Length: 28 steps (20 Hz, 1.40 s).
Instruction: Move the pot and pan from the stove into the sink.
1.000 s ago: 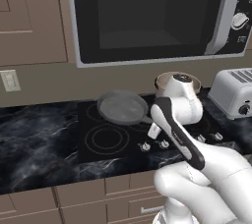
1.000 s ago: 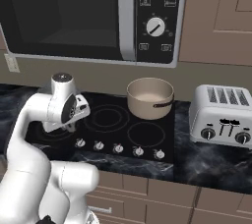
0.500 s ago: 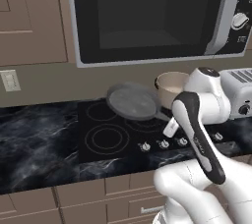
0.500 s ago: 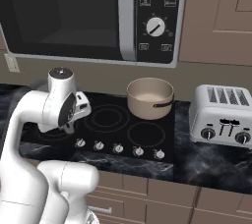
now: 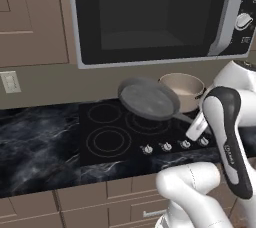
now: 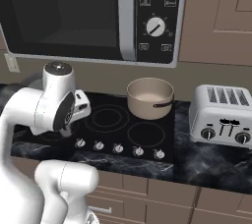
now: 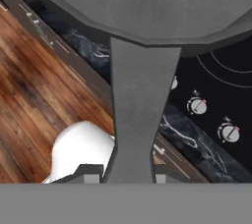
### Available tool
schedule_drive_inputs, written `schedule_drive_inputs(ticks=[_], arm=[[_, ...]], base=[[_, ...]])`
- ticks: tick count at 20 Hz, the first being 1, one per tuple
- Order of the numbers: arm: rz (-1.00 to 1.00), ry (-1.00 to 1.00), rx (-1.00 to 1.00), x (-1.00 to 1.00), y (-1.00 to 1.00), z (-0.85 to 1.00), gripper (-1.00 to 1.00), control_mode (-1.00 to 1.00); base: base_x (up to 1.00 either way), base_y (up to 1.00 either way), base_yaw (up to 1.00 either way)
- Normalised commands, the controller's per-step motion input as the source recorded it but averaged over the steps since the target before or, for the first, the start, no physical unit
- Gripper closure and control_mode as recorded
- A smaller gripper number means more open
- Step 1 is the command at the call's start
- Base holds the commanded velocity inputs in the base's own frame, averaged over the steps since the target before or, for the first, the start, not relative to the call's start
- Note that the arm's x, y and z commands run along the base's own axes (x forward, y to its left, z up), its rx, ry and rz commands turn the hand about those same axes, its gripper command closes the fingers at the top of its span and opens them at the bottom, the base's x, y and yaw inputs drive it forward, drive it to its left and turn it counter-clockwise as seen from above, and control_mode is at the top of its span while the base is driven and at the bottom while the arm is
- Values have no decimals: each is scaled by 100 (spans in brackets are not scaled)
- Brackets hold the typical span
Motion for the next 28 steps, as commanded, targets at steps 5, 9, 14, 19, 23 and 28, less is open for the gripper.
schedule_drive_inputs(ticks=[5,9,14,19,23,28], arm=[[0,0,0,-72,-12,27,100,-100],[0,0,0,-75,-2,16,100,-100],[0,-8,1,-59,-2,14,100,-100],[0,-1,0,-3,-1,1,100,100],[0,0,0,0,0,0,100,100],[0,0,0,0,0,0,100,100]], base=[[0,0,0],[0,0,0],[0,0,0],[0,0,0],[-12,-4,-2],[-22,-26,-22]])
